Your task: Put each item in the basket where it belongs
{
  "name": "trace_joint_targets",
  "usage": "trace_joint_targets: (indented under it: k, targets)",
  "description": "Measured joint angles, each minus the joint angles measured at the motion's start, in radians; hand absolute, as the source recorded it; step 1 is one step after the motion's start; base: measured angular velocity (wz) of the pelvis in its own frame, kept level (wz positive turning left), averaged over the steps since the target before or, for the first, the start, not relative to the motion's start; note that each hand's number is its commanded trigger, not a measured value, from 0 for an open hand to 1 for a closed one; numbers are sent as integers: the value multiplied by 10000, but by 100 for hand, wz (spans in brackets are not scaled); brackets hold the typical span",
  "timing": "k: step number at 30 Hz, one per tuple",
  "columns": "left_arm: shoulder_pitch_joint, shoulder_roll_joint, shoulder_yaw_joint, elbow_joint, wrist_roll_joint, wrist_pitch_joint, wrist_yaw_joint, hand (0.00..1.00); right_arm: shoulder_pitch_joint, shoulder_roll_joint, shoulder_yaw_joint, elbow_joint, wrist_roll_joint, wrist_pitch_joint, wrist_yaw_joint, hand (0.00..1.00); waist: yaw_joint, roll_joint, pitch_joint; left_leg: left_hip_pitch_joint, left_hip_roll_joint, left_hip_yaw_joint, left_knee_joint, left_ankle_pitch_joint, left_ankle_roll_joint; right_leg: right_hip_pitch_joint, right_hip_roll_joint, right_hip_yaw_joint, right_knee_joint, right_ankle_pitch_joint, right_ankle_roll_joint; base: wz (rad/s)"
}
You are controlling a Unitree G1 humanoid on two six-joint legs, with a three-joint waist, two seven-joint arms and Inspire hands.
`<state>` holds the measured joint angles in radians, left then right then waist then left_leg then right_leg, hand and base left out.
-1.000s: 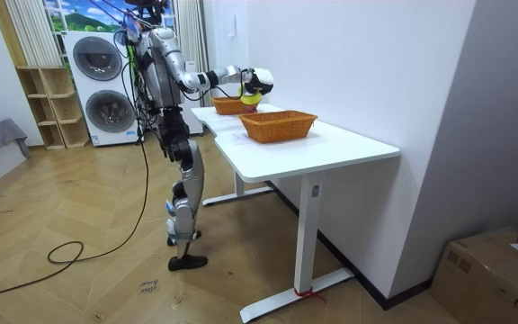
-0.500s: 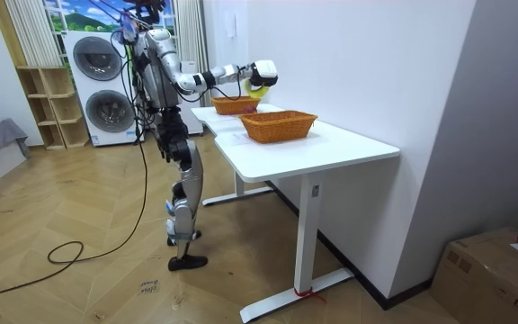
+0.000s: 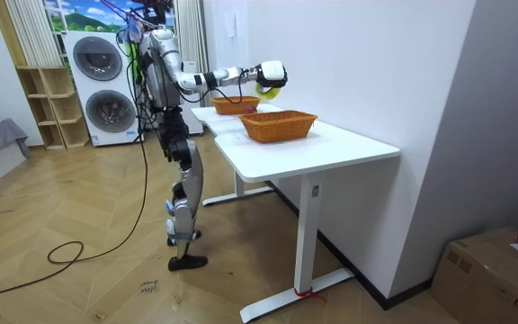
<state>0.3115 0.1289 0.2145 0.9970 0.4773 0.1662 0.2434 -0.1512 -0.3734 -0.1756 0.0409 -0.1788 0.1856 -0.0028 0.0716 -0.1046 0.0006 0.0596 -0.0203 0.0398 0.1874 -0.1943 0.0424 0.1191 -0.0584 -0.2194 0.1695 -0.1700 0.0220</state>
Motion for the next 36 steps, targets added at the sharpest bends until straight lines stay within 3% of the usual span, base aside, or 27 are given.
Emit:
trace_joint_targets:
  k: [5, 10, 19, 36]
  targets:
    - [-38, 45, 91, -133, -174, -18, 6, 0, 0, -334, -55, 348, 141, -1, 26, 100, -402, -12, -8, 52, 35, 107, -5, 1, -3, -2, 19, 84, -9, 0, 0, -3]
    - [-74, 92, 83, -263, -180, -80, 5, 0, 0, -577, -63, 1267, 116, -4, 25, 100, -540, -79, -28, 80, 80, 278, -24, -5, -13, -51, 59, 255, -8, 3, -5, -9]
    - [-51, 142, 75, -254, -519, -171, -3, 0, 19, -578, -374, 1880, -58, -26, -5, 100, -916, -103, -26, 89, 96, 439, -57, -5, -13, -156, 78, 410, 16, 15, -25, -7]
    - [-55, 231, 94, -257, -523, -444, -3, 0, 267, -579, -475, 2317, 179, -224, -218, 100, -923, -127, -27, 267, 102, 617, -189, -5, -12, -152, 84, 584, -3, 17, -24, -2]
